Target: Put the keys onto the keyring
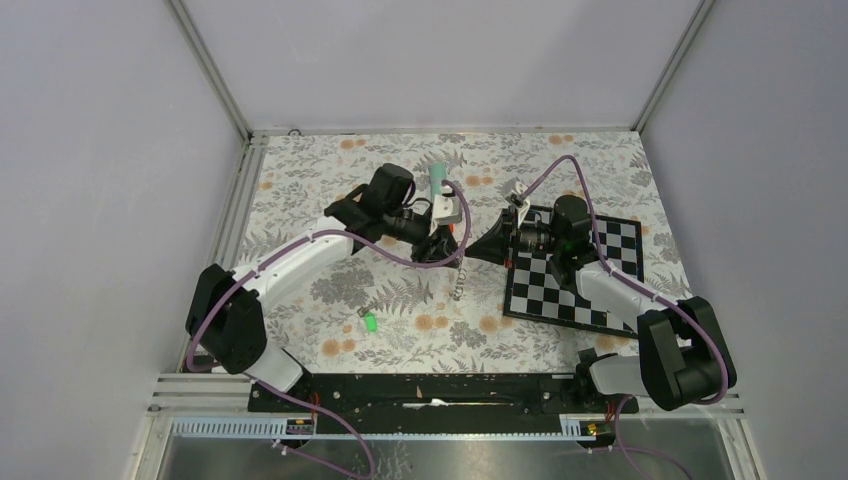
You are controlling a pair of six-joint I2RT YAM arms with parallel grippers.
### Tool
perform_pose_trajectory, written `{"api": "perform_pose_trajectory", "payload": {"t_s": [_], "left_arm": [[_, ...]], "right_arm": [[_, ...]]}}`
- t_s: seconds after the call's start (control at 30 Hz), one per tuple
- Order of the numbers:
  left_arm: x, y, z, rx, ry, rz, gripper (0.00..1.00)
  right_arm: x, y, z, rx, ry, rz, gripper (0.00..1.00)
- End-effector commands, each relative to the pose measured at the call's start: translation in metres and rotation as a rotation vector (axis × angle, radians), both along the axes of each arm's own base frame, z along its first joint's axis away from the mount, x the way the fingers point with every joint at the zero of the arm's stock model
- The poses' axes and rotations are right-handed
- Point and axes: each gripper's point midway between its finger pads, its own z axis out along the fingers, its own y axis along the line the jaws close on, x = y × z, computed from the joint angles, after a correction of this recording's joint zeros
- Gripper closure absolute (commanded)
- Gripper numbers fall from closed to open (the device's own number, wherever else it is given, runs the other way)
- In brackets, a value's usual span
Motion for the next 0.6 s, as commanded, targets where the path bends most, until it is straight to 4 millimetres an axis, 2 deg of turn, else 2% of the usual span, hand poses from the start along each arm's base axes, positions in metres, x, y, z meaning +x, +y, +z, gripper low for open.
{"api": "perform_pose_trajectory", "payload": {"t_s": [0.0,0.1,0.5,0.57], "left_arm": [[0.0033,-0.0113,0.0256,-0.079,-0.033,-0.046,0.64],[0.0046,-0.0135,0.0247,-0.077,-0.017,-0.046,0.72],[0.0064,-0.0179,0.025,-0.081,0.006,-0.057,0.9],[0.0069,-0.0182,0.0247,-0.08,0.008,-0.055,0.96]], "right_arm": [[0.0011,-0.0006,0.0145,0.023,-0.072,0.005,1.0],[0.002,-0.0006,0.0139,0.02,-0.071,0.002,1.0],[0.0033,-0.0009,0.0105,0.012,-0.067,-0.004,1.0],[0.0032,-0.0009,0.0102,0.011,-0.068,-0.004,1.0]]}}
